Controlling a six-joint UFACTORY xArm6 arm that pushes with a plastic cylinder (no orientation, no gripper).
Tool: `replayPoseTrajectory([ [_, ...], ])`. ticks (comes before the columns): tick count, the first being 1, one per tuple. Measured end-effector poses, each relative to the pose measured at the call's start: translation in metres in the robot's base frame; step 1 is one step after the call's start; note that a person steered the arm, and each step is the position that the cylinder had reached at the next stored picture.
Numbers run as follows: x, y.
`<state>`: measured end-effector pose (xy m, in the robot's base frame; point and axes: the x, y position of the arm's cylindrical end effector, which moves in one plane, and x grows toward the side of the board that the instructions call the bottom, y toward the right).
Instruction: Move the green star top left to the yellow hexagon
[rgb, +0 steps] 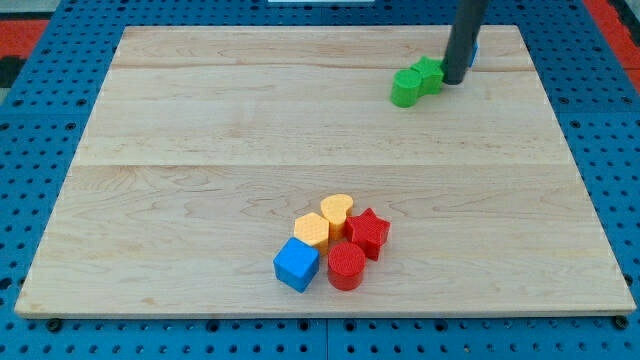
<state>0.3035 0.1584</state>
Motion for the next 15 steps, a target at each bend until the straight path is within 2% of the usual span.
replayPoseTrajectory([
  [1,-0.001,-0.032],
  [3,-0.029,-0.032],
  [5,-0.025,-0.087],
  [6,0.002,-0.124],
  [9,0.103,-0.143],
  [10,0.093,-0.142],
  [11,0.079,-0.179],
  [12,0.082,-0.210],
  [14,0.152,-0.230],
  [15,0.127,-0.240],
])
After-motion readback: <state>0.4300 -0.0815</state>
